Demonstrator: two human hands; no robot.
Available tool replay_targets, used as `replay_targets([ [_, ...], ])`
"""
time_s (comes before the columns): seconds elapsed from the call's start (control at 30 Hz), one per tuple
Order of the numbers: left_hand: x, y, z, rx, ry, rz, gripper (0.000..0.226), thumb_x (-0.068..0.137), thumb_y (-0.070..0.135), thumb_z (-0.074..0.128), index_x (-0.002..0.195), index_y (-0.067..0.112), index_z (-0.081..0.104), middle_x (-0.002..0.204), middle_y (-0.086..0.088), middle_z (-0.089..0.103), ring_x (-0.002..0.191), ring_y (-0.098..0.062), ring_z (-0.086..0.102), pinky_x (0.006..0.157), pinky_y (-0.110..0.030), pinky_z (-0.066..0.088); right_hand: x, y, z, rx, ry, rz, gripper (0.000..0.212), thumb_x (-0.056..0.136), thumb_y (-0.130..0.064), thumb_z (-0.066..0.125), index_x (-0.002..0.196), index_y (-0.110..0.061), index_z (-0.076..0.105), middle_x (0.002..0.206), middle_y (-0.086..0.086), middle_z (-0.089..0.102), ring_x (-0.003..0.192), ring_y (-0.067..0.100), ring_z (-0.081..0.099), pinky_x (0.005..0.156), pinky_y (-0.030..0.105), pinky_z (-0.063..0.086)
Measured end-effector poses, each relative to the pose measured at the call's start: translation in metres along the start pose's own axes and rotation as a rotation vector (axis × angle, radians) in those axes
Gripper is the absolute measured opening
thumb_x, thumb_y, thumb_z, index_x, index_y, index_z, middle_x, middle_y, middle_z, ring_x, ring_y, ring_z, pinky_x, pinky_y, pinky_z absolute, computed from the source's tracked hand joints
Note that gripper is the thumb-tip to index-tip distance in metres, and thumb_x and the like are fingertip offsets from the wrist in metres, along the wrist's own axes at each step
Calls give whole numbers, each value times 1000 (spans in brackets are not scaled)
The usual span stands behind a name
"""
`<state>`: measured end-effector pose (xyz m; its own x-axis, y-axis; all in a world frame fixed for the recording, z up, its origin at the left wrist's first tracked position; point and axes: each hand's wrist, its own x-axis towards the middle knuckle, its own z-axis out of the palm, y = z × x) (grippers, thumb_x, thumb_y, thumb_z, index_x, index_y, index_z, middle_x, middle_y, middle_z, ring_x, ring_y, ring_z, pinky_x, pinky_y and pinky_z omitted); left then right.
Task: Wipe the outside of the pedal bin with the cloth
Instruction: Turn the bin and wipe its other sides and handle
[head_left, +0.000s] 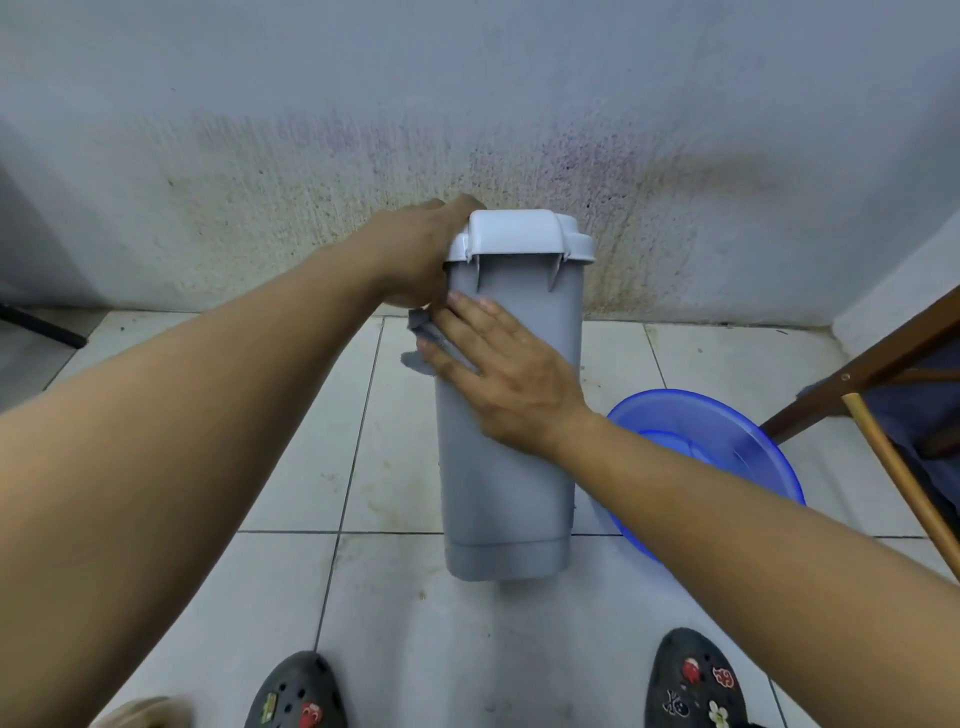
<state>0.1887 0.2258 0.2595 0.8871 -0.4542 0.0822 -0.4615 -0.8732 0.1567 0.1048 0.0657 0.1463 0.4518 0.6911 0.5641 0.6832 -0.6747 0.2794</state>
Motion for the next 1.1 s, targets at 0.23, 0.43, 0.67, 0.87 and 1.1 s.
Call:
replay_targets([
  [0.23, 3, -2, 0, 17, -21, -9, 69, 83, 4, 58, 145, 24, 35, 130, -12, 56, 116, -39, 54, 82, -40, 38, -95, -87, 23, 160, -170, -131, 35, 101, -15, 49, 131, -1, 61, 145, 22, 51, 141, 39, 39, 115, 52, 31],
  [0.43, 2, -4, 1, 18, -22, 0, 69, 83, 5, 59, 144, 26, 36, 130, -10, 57, 114, -38, 56, 83, -41, 40, -164, -86, 9, 137, -263, -335, 46, 102, -16, 44, 149, -15, 45, 157, 11, 37, 149, 31, 26, 115, 48, 33],
  [0.67, 1, -2, 5, 27, -24, 17, 69, 81, 8, 60, 143, 28, 36, 130, -8, 57, 114, -36, 57, 87, -43, 45, -191, -35, -10, -45, -285, -243, 69, 85, -8, 52, 153, -19, 38, 161, 7, 31, 148, 33, 28, 111, 55, 38],
  [0.87, 3, -6, 0, 35, -64, 42, 71, 82, 12, 60, 145, 33, 33, 133, -2, 56, 115, -33, 57, 87, -44, 48, -111, -13, -13, -205, -71, 245, 59, 84, -18, 55, 143, -20, 53, 154, 6, 44, 108, 38, 55, 88, 51, 44],
  [1.1, 1, -5, -3, 47, -63, 49, 72, 82, 9, 60, 145, 33, 34, 132, -2, 57, 115, -33, 58, 84, -43, 49, -25, 1, -14, -124, 42, 656, 59, 87, -18, 54, 145, -7, 48, 141, 20, 48, 93, 36, 48, 80, 45, 46],
])
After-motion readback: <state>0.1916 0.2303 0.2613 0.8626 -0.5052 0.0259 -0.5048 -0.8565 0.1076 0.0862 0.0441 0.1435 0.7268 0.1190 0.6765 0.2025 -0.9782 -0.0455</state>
